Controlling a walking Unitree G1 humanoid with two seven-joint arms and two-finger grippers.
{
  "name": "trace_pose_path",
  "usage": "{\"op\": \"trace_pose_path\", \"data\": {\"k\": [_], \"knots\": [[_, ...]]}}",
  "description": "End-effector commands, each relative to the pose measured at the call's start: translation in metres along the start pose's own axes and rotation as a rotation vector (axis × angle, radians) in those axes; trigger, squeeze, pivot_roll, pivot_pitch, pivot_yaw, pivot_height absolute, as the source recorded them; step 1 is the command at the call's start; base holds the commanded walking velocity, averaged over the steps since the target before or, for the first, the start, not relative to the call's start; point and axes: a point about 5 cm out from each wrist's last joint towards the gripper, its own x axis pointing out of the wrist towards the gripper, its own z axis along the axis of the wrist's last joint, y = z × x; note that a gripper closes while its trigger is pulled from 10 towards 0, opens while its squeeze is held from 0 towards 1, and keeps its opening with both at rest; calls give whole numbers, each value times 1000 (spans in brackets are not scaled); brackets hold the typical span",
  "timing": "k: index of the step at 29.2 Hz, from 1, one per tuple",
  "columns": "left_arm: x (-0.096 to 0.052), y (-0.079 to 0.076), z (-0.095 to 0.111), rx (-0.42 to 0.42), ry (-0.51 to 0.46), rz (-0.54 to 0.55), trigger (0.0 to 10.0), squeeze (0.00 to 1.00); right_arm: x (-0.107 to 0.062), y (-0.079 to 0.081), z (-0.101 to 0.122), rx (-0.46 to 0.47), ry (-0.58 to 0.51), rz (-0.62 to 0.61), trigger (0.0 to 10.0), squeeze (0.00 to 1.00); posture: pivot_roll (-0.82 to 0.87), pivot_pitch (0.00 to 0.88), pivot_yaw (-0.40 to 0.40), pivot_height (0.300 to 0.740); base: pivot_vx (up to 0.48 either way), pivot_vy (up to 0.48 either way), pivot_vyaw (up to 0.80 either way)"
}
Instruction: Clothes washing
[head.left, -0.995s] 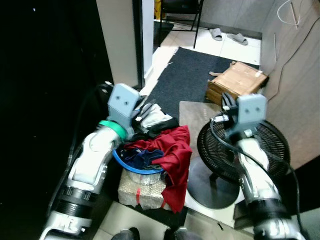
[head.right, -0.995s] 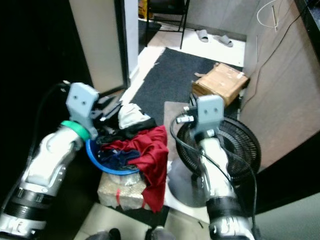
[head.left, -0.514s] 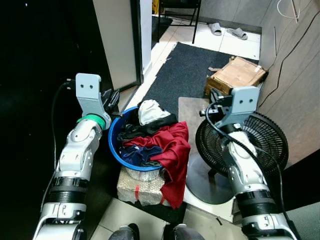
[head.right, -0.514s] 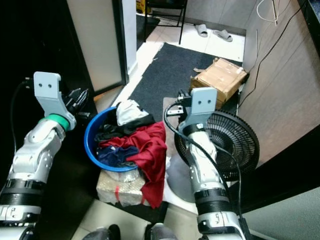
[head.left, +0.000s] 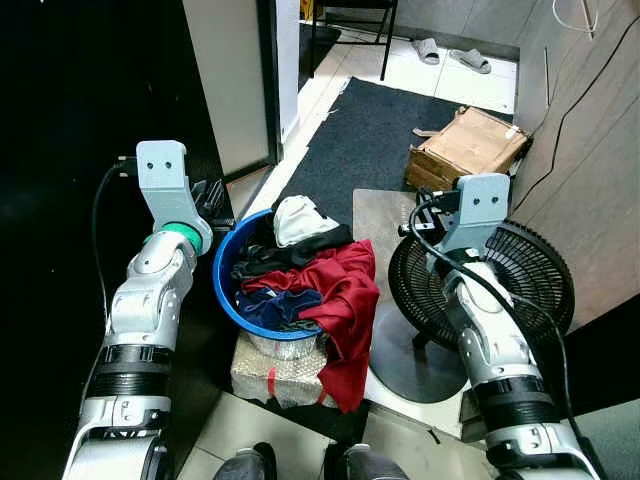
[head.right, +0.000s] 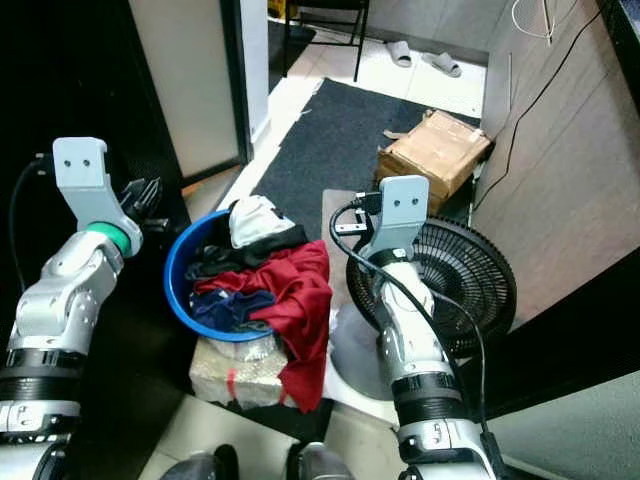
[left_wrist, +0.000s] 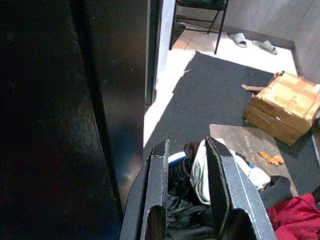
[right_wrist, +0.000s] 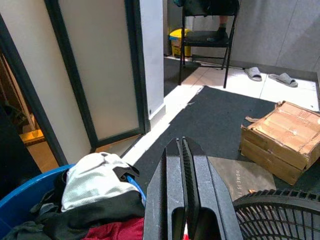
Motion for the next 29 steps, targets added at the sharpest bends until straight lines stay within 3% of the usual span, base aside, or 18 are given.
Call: {"op": "trace_pose_path", "data": {"k": [1,16,29], "knots": [[-2,2,-5,32,18,8,10000,0,-1,-2,-7,6,35,-22,10000,0,-66,138,24,740,0,0,0],[-7,-3,-4,37,5,11,10000,0,-7,6,-12,21,48,13,10000,0,-45,157,7,740,0,0,0],[-5,-2,-1,40,-10,12,10000,0,1,9,-7,15,30,28,10000,0,-20,136,8,740,0,0,0]]}}
